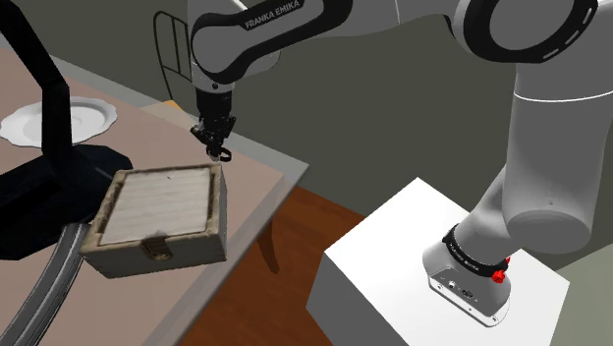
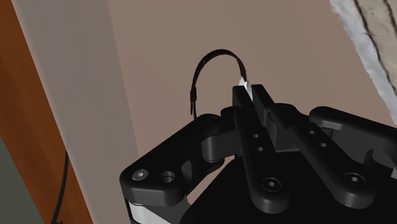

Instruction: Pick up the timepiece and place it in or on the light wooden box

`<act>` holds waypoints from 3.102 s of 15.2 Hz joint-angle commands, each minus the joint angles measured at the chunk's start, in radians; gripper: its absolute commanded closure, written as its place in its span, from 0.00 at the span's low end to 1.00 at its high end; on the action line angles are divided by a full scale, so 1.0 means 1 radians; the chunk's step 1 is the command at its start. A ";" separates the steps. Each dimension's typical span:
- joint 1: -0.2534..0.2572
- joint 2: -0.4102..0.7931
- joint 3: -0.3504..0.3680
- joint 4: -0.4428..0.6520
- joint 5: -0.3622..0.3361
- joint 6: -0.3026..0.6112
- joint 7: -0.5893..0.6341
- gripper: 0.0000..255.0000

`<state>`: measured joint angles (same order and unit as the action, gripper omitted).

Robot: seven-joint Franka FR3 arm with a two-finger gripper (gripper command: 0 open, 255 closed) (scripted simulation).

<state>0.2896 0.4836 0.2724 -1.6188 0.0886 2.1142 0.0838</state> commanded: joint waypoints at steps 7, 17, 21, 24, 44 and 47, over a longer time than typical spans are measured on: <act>-0.003 -0.038 0.004 0.052 0.004 -0.088 0.010 1.00; -0.003 -0.068 0.007 0.143 0.006 -0.208 0.026 1.00; -0.002 -0.073 0.008 0.189 0.005 -0.258 0.033 1.00; -0.001 -0.075 0.009 0.226 0.004 -0.297 0.039 1.00; 0.209 -0.104 0.092 0.287 -0.037 -0.337 0.339 1.00; 0.258 -0.084 0.106 0.319 -0.054 -0.343 0.401 1.00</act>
<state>0.5344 0.3932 0.3754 -1.3086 0.0396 1.7728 0.4674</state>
